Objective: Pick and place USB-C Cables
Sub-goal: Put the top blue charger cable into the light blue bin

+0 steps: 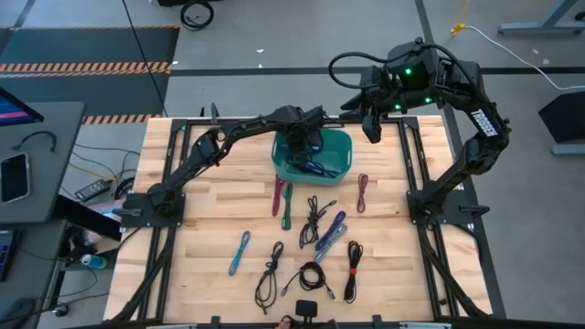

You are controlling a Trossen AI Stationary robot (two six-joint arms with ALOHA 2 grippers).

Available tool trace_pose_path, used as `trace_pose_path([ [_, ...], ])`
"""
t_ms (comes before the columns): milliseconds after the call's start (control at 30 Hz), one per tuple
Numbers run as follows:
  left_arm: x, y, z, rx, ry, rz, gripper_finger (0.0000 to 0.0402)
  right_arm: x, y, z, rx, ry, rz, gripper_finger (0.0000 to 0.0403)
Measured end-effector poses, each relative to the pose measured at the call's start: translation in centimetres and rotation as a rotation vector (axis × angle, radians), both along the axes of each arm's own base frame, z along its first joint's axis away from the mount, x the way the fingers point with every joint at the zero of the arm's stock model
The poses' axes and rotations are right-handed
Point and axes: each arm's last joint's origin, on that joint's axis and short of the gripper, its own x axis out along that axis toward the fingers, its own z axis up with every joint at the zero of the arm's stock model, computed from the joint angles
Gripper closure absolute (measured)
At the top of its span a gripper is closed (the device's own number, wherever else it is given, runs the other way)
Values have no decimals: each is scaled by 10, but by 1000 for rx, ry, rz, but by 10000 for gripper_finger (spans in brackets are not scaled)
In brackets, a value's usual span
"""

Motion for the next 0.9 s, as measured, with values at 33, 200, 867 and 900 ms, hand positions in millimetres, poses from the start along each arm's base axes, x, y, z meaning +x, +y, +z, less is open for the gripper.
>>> trace_pose_path([
  [33, 1, -2, 0, 8, 4, -2, 383, 0, 0, 0, -1, 0, 1, 271],
  [200, 4, -9, 0, 41, 19, -12, 360, 0, 0, 0, -4, 1, 3, 271],
  [867, -26, -27, 141, 151, -254, 239, 238, -1, 0, -2, 0, 21, 2, 271],
  [900, -34, -30, 152, 142, -259, 277, 238, -1, 0, -2, 2, 27, 3, 271],
])
